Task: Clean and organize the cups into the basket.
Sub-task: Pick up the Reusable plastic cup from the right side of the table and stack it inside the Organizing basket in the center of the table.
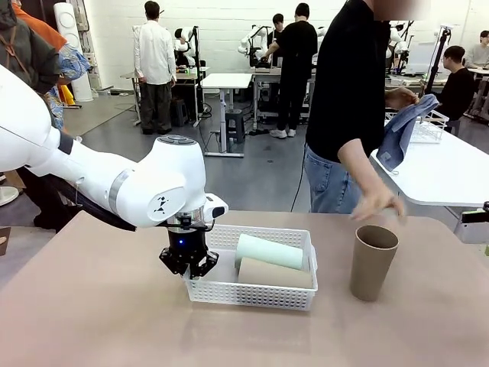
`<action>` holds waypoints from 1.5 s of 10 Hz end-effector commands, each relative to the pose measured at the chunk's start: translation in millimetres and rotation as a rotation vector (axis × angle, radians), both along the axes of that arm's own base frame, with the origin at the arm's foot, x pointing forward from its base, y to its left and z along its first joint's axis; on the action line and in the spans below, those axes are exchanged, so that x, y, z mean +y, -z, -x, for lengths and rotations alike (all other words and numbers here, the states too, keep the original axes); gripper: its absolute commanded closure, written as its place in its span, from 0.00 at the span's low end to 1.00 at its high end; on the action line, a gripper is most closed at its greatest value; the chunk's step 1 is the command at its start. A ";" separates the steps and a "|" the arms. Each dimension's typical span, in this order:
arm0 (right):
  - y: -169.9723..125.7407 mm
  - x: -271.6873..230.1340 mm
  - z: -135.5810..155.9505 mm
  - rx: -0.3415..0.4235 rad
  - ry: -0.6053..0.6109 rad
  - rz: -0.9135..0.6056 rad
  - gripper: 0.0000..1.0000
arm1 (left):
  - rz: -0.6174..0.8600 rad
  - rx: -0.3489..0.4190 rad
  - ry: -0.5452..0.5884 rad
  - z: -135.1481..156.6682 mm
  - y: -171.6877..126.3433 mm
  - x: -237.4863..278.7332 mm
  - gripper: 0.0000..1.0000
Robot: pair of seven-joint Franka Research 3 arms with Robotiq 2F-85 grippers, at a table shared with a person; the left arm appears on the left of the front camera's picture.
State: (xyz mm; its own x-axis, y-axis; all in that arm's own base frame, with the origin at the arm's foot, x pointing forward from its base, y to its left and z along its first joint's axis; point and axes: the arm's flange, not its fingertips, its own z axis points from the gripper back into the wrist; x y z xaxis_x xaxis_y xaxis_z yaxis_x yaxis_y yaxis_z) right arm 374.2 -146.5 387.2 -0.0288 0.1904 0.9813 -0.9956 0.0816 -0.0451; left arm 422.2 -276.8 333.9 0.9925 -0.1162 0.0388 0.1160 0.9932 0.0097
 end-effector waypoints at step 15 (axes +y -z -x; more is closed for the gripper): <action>44.3 56.7 -40.3 0.115 -0.048 0.154 0.00 | -0.008 0.004 0.000 3.9 3.8 -0.2 1.00</action>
